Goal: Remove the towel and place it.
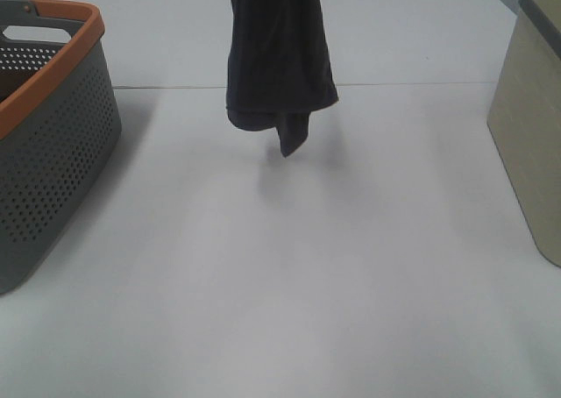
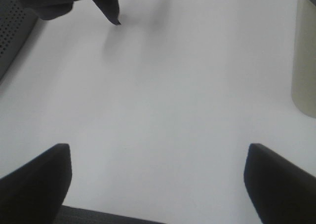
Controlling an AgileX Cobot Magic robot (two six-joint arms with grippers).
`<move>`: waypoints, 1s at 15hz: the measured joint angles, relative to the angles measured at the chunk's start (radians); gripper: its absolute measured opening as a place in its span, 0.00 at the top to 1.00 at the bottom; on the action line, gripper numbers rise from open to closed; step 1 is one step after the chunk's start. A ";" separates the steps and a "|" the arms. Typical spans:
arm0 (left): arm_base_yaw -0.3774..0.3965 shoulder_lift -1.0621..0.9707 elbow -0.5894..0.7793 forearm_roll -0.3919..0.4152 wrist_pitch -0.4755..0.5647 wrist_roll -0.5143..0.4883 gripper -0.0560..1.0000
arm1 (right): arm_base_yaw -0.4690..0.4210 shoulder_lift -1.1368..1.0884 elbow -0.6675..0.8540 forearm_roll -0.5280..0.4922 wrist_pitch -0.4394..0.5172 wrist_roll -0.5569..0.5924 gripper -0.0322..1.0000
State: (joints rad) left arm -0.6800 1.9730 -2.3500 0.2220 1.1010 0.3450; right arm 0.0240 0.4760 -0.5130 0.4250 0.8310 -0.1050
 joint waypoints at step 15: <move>-0.017 0.091 -0.001 0.041 0.050 -0.207 0.94 | 0.373 0.897 -0.260 0.487 -0.540 -0.557 0.18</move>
State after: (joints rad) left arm -0.6970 2.0640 -2.3510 0.2630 1.1510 0.1380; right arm 0.3970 1.3730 -0.7730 0.9120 0.2910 -0.6620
